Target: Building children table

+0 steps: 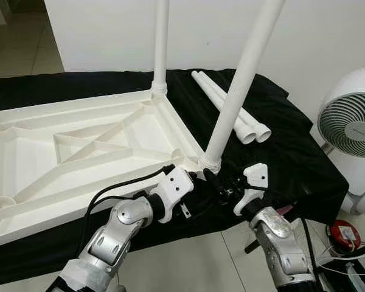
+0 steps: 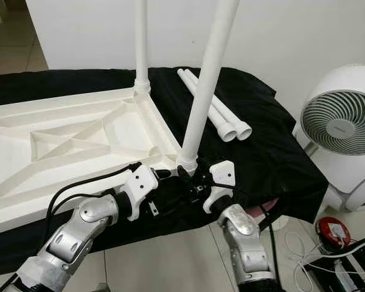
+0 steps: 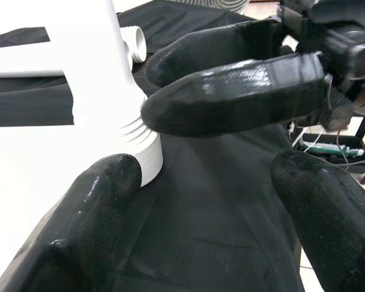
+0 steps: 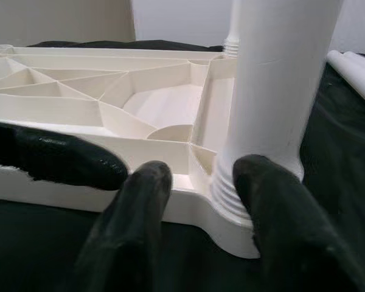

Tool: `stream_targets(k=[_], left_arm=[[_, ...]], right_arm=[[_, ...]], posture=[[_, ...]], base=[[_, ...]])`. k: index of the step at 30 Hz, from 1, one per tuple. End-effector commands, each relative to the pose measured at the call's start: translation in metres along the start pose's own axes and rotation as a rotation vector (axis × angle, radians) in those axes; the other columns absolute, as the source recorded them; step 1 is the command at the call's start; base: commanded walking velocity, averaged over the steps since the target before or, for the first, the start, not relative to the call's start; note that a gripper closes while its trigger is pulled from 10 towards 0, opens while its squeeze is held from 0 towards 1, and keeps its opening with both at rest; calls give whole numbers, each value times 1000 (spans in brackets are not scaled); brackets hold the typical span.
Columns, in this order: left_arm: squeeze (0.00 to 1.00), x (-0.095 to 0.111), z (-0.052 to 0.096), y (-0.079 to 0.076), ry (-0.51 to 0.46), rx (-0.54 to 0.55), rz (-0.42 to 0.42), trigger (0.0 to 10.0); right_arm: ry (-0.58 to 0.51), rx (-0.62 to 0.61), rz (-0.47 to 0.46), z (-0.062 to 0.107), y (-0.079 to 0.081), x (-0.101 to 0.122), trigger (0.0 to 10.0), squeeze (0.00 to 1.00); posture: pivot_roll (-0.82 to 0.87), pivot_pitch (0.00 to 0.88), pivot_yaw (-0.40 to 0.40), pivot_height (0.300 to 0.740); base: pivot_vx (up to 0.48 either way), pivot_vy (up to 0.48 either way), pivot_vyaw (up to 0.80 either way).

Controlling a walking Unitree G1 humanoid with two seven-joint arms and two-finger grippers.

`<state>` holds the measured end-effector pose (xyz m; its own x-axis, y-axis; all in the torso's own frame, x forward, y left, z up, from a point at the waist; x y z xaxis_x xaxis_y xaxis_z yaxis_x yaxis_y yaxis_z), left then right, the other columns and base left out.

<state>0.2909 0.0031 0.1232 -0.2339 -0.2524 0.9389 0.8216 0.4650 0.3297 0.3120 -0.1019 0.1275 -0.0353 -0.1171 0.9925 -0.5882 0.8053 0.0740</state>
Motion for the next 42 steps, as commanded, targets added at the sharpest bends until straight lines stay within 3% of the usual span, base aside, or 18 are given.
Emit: stream_targets(k=[1,2,3,4,5,11,14,16,20,25,31,32,39,42], left_arm=[[0,0,0,-4,0,-22,4,10000],[0,0,0,-4,1,-23,3,10000],[0,0,1,-4,2,-23,3,10000],[0,0,1,-4,2,-23,3,10000],[0,0,1,-4,2,-24,2,10000],[0,1,3,-1,6,-16,-12,10000],[0,1,2,4,10,10,-5,10000],[0,3,2,17,12,64,8,10000],[0,3,2,21,14,84,4,10000],[0,0,4,53,71,230,-44,10000],[0,-8,7,70,133,313,-56,10000],[0,-21,10,80,192,374,-22,10000],[0,-30,8,79,236,383,-6,10000],[0,-42,9,81,289,402,11,10000]], right_arm=[[27,57,-18,0,3,-3,0,0],[37,75,-17,-1,1,-3,0,0],[46,84,-14,-2,-1,-3,4118,0],[46,84,-14,-2,-1,-3,4118,0],[48,92,-11,-4,-4,-1,10000,0],[63,142,17,-18,-27,10,10000,0],[77,157,34,-22,-35,11,10000,0],[102,177,49,-27,-44,12,10000,0],[108,180,55,-29,-47,12,10000,0],[114,152,75,-37,-61,17,10000,0],[85,156,50,-41,-59,21,10000,0],[40,176,5,-40,-48,24,10000,0],[-32,191,-55,-36,-30,27,10000,0],[-109,170,-114,-33,-20,38,10000,0]], posture=[[10,0,-66,740],[10,0,-66,740],[10,0,-66,740],[10,0,-66,740],[13,0,-60,740],[18,0,-57,740],[21,0,-58,740],[23,0,-57,740],[24,0,-56,740],[25,0,-55,740],[26,0,-56,740],[20,0,-53,740],[7,0,-50,740],[-1,0,-46,740]], base=[[0,0,0],[0,0,0],[0,0,0],[0,0,0],[0,0,0],[0,0,0],[0,0,0],[0,0,0],[0,0,0],[0,0,0],[0,0,0],[0,0,0],[0,0,0],[0,0,0]])
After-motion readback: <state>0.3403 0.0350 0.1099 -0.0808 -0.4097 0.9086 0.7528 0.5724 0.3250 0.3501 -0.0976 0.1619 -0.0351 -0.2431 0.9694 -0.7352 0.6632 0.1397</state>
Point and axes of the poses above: a point about 5 cm out from each wrist's last joint towards the gripper, its own z axis pointing back from the gripper into the wrist, its own x axis along the axis of the wrist's last joint, y = z × x, the point moved 6 cm from there along -z, pointing out of the wrist towards the gripper, and after that the axes turned 6 degrees about -z, right-handed, at the moved point
